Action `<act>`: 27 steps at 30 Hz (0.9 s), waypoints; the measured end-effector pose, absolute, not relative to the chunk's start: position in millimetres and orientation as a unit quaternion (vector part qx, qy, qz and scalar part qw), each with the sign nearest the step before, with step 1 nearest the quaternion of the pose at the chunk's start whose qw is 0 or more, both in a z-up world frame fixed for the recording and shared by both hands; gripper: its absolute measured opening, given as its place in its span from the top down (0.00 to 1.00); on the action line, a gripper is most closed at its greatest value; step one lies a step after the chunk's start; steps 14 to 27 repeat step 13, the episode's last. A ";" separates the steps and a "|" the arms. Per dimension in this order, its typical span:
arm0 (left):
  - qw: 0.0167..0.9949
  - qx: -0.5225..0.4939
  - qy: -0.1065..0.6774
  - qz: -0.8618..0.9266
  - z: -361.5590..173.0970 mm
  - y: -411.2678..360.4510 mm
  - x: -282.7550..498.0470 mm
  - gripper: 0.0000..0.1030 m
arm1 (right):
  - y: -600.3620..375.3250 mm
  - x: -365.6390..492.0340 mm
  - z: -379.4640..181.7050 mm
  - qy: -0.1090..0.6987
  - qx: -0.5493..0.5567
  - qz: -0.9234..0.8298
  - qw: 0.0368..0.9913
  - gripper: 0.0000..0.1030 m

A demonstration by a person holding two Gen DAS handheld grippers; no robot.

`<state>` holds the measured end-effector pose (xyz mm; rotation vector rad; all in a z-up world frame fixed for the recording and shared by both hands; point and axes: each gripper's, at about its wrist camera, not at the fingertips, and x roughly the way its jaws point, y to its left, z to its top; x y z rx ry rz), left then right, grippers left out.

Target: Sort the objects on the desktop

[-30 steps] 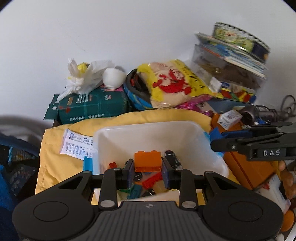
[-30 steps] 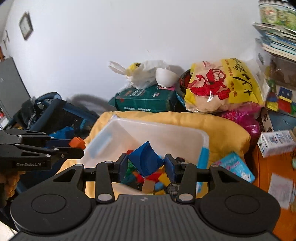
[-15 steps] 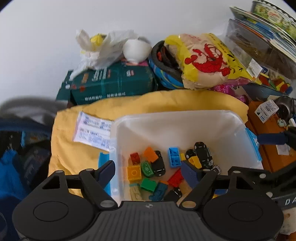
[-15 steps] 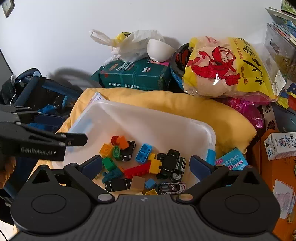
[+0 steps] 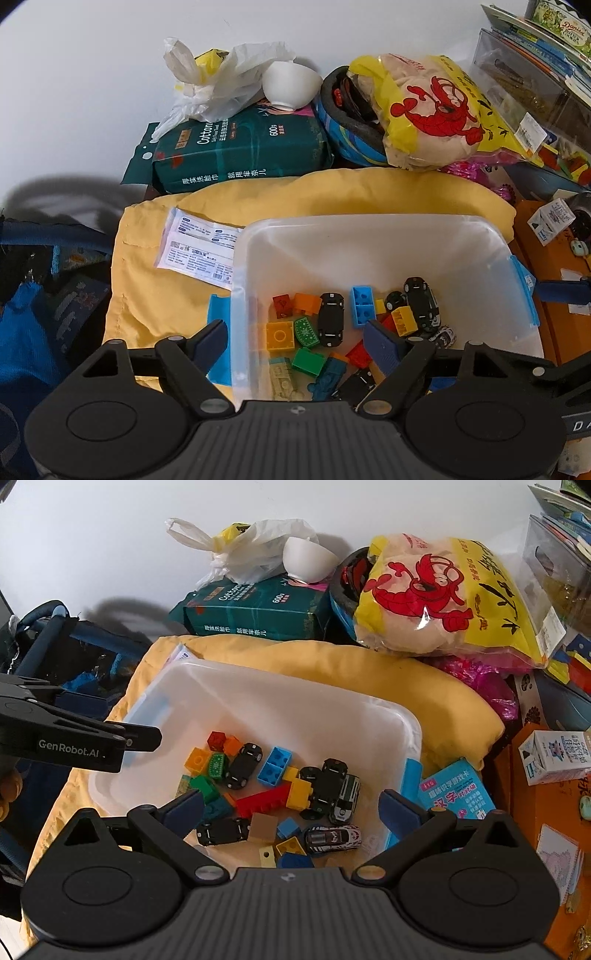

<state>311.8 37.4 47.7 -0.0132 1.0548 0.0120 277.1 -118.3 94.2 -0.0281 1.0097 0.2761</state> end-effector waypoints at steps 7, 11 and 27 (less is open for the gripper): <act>0.867 0.005 0.498 0.006 46.0 31.3 309.9 0.19 | -118.6 273.9 93.4 0.483 -0.020 0.129 0.866 0.00; 0.880 0.009 0.476 0.004 48.8 28.8 305.4 0.19 | -119.0 269.5 91.0 0.480 -0.024 0.128 0.868 0.00; 0.879 0.010 0.477 0.002 49.2 26.6 306.0 0.19 | -119.8 266.4 88.4 0.481 -0.025 0.127 0.867 0.00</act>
